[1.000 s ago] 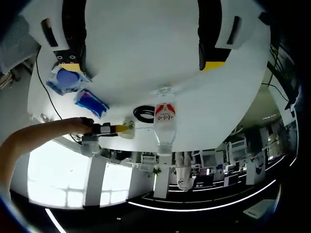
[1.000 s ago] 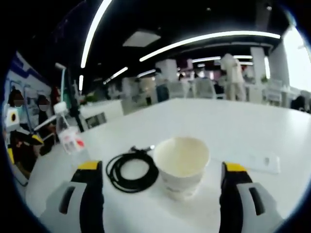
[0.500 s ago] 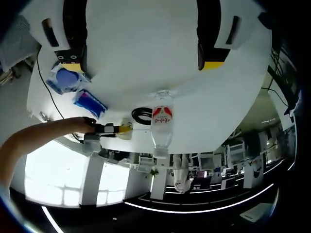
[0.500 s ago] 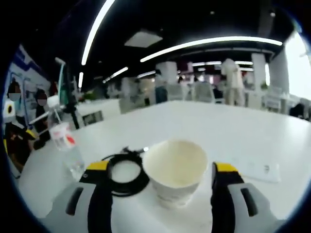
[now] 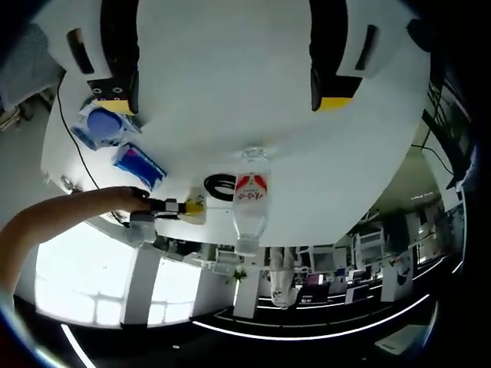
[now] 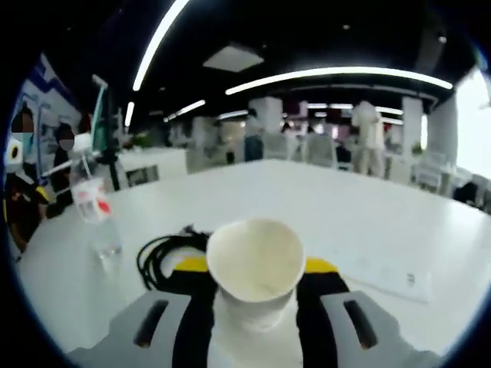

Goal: Arrange the tabletop items into an orderly group along one side of the table until the central work area is clear of visible clutter.

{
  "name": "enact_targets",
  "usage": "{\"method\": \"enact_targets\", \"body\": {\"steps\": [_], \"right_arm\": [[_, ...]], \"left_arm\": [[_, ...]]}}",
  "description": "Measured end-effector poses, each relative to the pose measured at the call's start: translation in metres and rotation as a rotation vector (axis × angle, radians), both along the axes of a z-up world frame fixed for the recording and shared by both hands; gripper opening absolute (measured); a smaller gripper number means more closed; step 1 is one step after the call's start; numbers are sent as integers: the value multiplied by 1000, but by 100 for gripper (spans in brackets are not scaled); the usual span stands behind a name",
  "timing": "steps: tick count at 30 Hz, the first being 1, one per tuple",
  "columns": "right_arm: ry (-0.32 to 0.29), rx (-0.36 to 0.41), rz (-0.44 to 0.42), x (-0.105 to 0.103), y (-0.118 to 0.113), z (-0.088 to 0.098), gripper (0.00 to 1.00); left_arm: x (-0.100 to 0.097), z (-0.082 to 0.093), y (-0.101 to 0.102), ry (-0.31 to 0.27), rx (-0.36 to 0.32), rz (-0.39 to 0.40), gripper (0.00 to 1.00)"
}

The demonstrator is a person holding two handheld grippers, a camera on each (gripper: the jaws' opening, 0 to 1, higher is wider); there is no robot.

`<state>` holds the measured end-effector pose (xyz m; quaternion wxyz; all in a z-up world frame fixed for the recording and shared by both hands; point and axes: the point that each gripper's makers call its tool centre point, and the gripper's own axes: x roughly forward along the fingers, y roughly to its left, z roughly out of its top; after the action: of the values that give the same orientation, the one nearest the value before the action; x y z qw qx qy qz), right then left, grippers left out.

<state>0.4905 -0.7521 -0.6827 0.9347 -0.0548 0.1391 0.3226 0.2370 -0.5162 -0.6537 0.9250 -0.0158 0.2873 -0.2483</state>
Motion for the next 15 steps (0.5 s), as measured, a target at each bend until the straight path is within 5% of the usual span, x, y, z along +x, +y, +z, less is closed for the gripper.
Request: {"method": "enact_targets", "body": {"steps": [15], "right_arm": [[-79,1,85,-16,8,29,36]], "left_arm": [[-1,-3,-5,6,-6,-8,91]]}}
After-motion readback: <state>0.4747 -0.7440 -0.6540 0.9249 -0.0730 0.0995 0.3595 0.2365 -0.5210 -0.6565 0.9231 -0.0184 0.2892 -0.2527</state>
